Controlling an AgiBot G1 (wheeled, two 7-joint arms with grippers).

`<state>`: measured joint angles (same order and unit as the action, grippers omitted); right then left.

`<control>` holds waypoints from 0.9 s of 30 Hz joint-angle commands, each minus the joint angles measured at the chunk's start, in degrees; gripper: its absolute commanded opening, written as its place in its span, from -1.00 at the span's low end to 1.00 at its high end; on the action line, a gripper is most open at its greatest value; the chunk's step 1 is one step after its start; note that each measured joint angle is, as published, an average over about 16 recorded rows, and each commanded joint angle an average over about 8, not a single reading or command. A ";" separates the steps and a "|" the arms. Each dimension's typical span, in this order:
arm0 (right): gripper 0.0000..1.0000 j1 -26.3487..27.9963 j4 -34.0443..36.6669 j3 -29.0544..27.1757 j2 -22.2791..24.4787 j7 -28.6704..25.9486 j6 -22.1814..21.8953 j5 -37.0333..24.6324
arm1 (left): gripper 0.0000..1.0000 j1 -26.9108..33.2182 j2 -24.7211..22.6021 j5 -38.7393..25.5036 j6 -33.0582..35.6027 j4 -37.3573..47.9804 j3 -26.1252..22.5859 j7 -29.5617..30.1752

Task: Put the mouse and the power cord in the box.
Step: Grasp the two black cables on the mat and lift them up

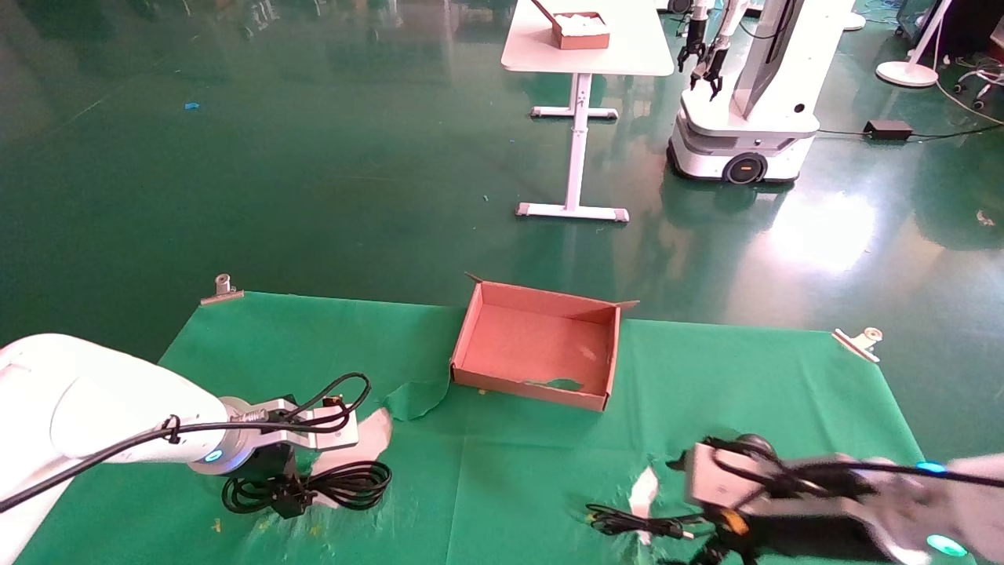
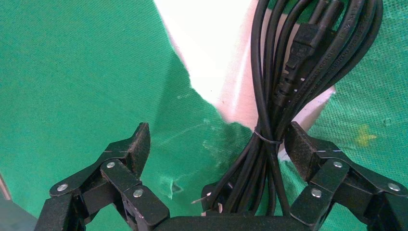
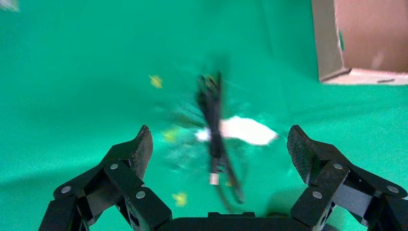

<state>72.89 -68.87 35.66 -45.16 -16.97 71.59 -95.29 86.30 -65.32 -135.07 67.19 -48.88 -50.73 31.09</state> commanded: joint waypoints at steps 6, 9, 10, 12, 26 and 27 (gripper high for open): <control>1.00 5.08 10.15 4.41 -8.50 2.33 -1.63 -9.20 | 1.00 0.15 -0.16 0.13 -0.16 0.57 0.01 -0.36; 1.00 5.94 14.36 5.26 -10.89 3.56 -2.39 -10.49 | 1.00 0.17 -0.19 0.15 -0.19 0.68 0.02 -0.42; 1.00 6.14 15.60 5.47 -11.52 3.93 -2.68 -10.82 | 1.00 0.18 -0.20 0.16 -0.20 0.70 0.02 -0.44; 1.00 6.49 17.95 5.81 -12.60 4.63 -3.30 -11.41 | 1.00 0.19 -0.22 0.17 -0.22 0.75 0.02 -0.47; -1.00 7.13 23.22 6.75 -14.72 5.62 -4.94 -13.27 | -1.00 0.22 -0.25 0.17 -0.31 0.93 0.03 -0.51; -1.00 7.12 23.08 6.72 -14.65 5.62 -4.90 -13.21 | -1.00 0.22 -0.25 0.18 -0.31 0.93 0.03 -0.51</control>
<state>80.02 -45.76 42.37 -59.83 -11.35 66.70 -108.51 86.52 -65.57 -134.90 66.88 -47.96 -50.70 30.58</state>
